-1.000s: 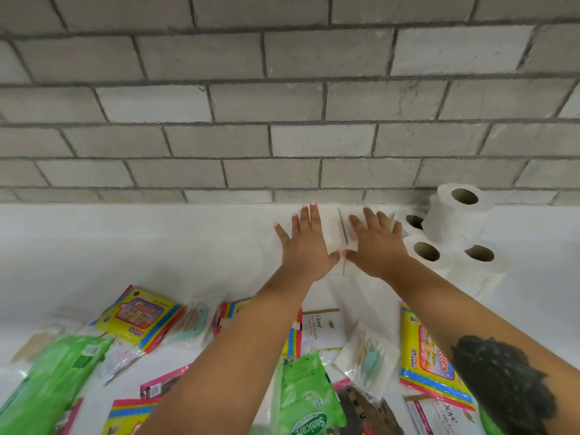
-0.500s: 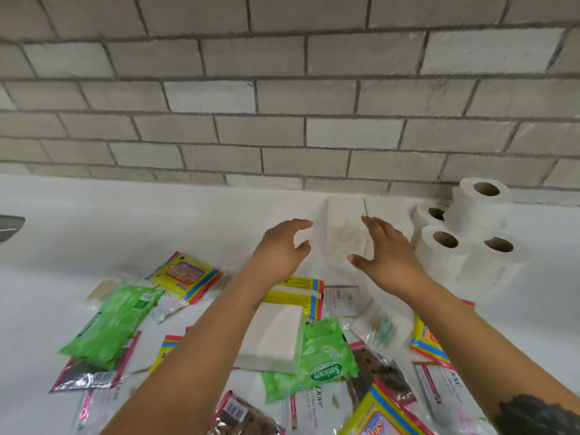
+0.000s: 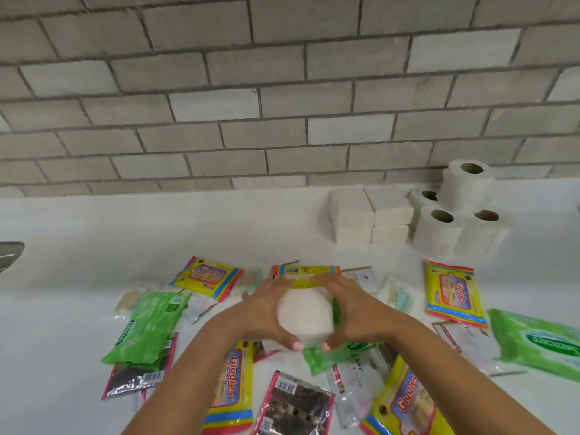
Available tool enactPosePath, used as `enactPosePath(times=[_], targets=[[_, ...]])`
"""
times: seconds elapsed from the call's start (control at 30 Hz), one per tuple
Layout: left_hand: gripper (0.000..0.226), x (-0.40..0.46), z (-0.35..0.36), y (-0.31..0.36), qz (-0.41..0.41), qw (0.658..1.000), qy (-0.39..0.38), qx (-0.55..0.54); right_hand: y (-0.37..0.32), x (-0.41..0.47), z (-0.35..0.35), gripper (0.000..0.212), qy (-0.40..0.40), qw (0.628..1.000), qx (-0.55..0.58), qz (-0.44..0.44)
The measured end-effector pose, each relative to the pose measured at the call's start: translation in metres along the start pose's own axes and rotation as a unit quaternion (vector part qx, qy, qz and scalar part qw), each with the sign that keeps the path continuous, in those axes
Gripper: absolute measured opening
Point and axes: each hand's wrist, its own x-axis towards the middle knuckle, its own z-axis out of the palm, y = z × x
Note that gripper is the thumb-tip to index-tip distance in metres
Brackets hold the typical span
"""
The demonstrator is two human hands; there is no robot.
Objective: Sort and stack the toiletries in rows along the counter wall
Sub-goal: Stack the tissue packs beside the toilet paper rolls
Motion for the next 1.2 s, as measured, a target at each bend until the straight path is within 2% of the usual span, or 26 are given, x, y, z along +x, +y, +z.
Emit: enactPosePath(times=[0.07, 0.2, 0.37, 0.53, 0.7, 0.83, 0.9, 1.0, 1.1, 1.2], targets=[[0.133, 0.000, 0.005, -0.005, -0.002, 0.999, -0.017, 0.046, -0.004, 0.001, 0.008, 0.115, -0.007, 1.000, -0.025, 0.006], [0.122, 0.005, 0.008, -0.011, 0.012, 0.995, 0.011, 0.096, -0.011, 0.000, 0.015, 0.106, 0.020, 0.999, -0.023, 0.018], [0.118, 0.011, 0.002, -0.016, 0.062, 0.996, 0.022, 0.056, -0.015, -0.005, 0.012, 0.098, 0.048, 0.999, 0.006, 0.016], [0.114, 0.023, -0.018, -0.005, 0.105, 0.990, 0.063, 0.073, -0.009, -0.009, -0.001, 0.092, 0.107, 0.992, 0.064, 0.017], [0.119, 0.046, -0.040, 0.016, 0.091, 0.983, 0.157, -0.018, 0.009, -0.005, -0.030, 0.086, 0.215, 0.971, 0.100, 0.032], [0.106, 0.072, -0.043, 0.042, 0.012, 0.953, 0.261, -0.155, 0.022, 0.006, -0.060, 0.083, 0.312, 0.942, 0.111, 0.054], [0.089, 0.089, -0.043, 0.058, -0.021, 0.934, 0.292, -0.206, 0.029, 0.013, -0.073, 0.080, 0.344, 0.930, 0.110, 0.076], [0.060, 0.117, -0.045, 0.084, -0.022, 0.908, 0.299, -0.294, 0.041, 0.028, -0.090, 0.077, 0.371, 0.917, 0.106, 0.106], [0.057, 0.144, -0.050, 0.106, -0.006, 0.887, 0.283, -0.366, 0.055, 0.044, -0.102, 0.080, 0.383, 0.909, 0.101, 0.129], [0.039, 0.170, -0.058, 0.124, 0.005, 0.873, 0.252, -0.418, 0.068, 0.061, -0.112, 0.082, 0.396, 0.903, 0.083, 0.143]])
